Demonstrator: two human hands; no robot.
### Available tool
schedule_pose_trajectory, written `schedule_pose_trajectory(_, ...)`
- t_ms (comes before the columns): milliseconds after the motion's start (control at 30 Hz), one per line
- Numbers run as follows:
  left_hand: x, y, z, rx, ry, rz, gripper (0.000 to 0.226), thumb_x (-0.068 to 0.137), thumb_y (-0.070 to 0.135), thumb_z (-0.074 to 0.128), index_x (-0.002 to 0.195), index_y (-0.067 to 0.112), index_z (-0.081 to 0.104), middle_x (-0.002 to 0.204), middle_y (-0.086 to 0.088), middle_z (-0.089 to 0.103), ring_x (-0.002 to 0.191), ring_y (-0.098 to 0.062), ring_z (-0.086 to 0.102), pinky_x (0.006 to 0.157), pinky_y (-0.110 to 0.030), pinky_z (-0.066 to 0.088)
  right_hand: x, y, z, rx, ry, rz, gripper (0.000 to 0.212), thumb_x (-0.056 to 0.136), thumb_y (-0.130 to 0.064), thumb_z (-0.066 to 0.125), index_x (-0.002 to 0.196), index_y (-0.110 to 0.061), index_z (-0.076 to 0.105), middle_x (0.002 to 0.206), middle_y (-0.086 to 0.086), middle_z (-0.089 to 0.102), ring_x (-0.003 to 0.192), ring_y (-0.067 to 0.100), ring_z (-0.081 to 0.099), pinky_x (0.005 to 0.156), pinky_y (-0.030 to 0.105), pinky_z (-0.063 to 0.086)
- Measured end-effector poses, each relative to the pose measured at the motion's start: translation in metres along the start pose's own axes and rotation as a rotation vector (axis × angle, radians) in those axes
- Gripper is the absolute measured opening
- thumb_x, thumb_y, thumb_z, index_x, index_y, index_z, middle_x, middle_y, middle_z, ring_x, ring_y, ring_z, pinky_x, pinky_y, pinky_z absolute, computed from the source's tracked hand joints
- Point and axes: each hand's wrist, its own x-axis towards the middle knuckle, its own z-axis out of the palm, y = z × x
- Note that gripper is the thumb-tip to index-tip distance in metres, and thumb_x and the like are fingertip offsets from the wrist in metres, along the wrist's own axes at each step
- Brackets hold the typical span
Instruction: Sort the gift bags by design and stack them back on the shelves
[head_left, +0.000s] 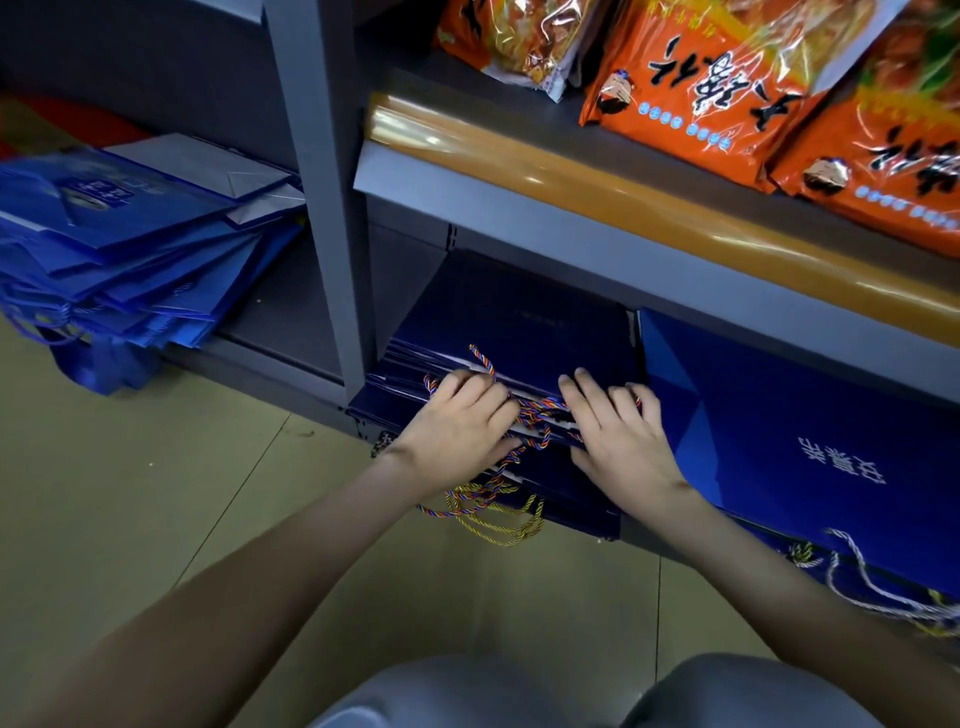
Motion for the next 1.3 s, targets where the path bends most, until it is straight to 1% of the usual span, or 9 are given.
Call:
schedule_pose_trajectory(133, -0.009, -0.004, -0.003, -0.128, -0.027, 0.034, 0.077, 0.084, 0.068, 0.044, 0.136, 0.011, 0.047, 0.144, -0.014, 0.043, 0.134, -0.029, 0.037, 0.111, -0.048, 0.024, 0.012, 0.010, -0.005, -0.001, -0.006, 0.026, 0.089, 0.065, -0.029, 0.078, 0.142, -0.007, 0.039, 0.140, 0.011, 0.049, 0.101, 0.031, 0.055, 0.098, 0.045, 0.030)
schedule_pose_trajectory(233, -0.035, -0.001, 0.007, 0.015, -0.119, 0.108, 0.097, 0.076, 0.079, 0.038, 0.150, 0.017, 0.021, 0.156, -0.012, 0.017, 0.144, -0.028, 0.017, 0.116, -0.051, 0.008, 0.007, 0.005, -0.006, 0.011, -0.032, -0.067, 0.098, 0.067, -0.045, 0.075, 0.148, -0.009, 0.032, 0.150, 0.010, 0.038, 0.125, 0.029, 0.047, 0.109, 0.048, 0.021)
schedule_pose_trajectory(367, -0.070, 0.007, 0.030, 0.274, -0.127, 0.139, 0.101, 0.078, 0.056, 0.062, 0.153, 0.018, 0.006, 0.158, -0.013, 0.004, 0.145, -0.030, 0.004, 0.117, -0.049, 0.001, -0.026, -0.024, 0.002, 0.075, -0.046, -0.217, 0.105, 0.070, -0.071, 0.060, 0.152, -0.019, 0.019, 0.157, 0.007, 0.024, 0.143, 0.025, 0.025, 0.115, 0.053, 0.009)
schedule_pose_trajectory(467, -0.081, 0.019, 0.047, 0.306, 0.017, 0.135, 0.069, 0.096, 0.027, 0.042, 0.153, 0.021, 0.003, 0.159, -0.012, -0.005, 0.147, -0.029, -0.002, 0.119, -0.047, 0.001, -0.052, -0.043, 0.021, -0.062, -0.074, -0.298, 0.112, 0.074, -0.066, 0.061, 0.153, -0.012, 0.004, 0.158, 0.006, 0.017, 0.145, 0.025, 0.018, 0.117, 0.051, 0.002)
schedule_pose_trajectory(533, -0.084, 0.020, 0.056, 0.327, 0.005, 0.122, 0.073, 0.096, 0.037, 0.043, 0.153, 0.022, 0.001, 0.159, -0.011, -0.008, 0.147, -0.028, -0.003, 0.119, -0.045, -0.001, -0.058, -0.044, 0.032, -0.168, -0.050, -0.296, 0.100, 0.080, -0.044, 0.063, 0.153, -0.013, 0.003, 0.157, 0.004, 0.018, 0.143, 0.026, 0.021, 0.117, 0.050, 0.004)
schedule_pose_trajectory(633, -0.079, 0.013, 0.062, 0.330, -0.086, 0.014, 0.122, 0.066, 0.054, 0.075, 0.152, 0.022, -0.005, 0.159, -0.010, -0.010, 0.146, -0.028, -0.003, 0.119, -0.044, -0.004, -0.056, -0.034, 0.045, -0.238, -0.052, -0.298, 0.096, 0.080, -0.044, 0.062, 0.154, -0.020, 0.006, 0.157, 0.001, 0.016, 0.141, 0.023, 0.024, 0.117, 0.048, 0.007)
schedule_pose_trajectory(833, -0.058, -0.015, 0.063, 0.442, -0.061, -0.101, 0.112, 0.075, 0.010, 0.069, 0.151, 0.014, -0.014, 0.157, -0.009, -0.021, 0.144, -0.026, -0.018, 0.117, -0.045, -0.010, -0.043, -0.001, 0.051, -0.213, 0.073, -0.236, 0.082, 0.085, -0.068, 0.044, 0.151, -0.025, 0.021, 0.154, -0.002, 0.026, 0.139, 0.015, 0.029, 0.120, 0.042, 0.001)
schedule_pose_trajectory(1133, -0.043, -0.010, 0.054, 0.417, -0.125, -0.070, 0.121, 0.068, 0.020, 0.072, 0.149, 0.015, -0.018, 0.156, -0.012, -0.021, 0.144, -0.032, -0.017, 0.115, -0.049, -0.014, -0.042, -0.032, 0.027, -0.214, 0.094, -0.220, 0.095, 0.071, -0.048, 0.070, 0.149, -0.027, 0.021, 0.153, -0.001, 0.022, 0.142, 0.021, 0.015, 0.116, 0.048, -0.001)
schedule_pose_trajectory(1300, -0.042, -0.019, 0.059, 0.398, -0.099, -0.064, 0.120, 0.070, 0.022, 0.071, 0.149, 0.017, -0.020, 0.155, -0.010, -0.010, 0.142, -0.029, -0.004, 0.115, -0.049, -0.013, -0.021, -0.040, 0.049, -0.318, -0.022, -0.259, 0.119, 0.064, -0.060, 0.073, 0.153, -0.025, 0.003, 0.156, -0.004, 0.015, 0.143, 0.023, 0.008, 0.117, 0.050, -0.008)
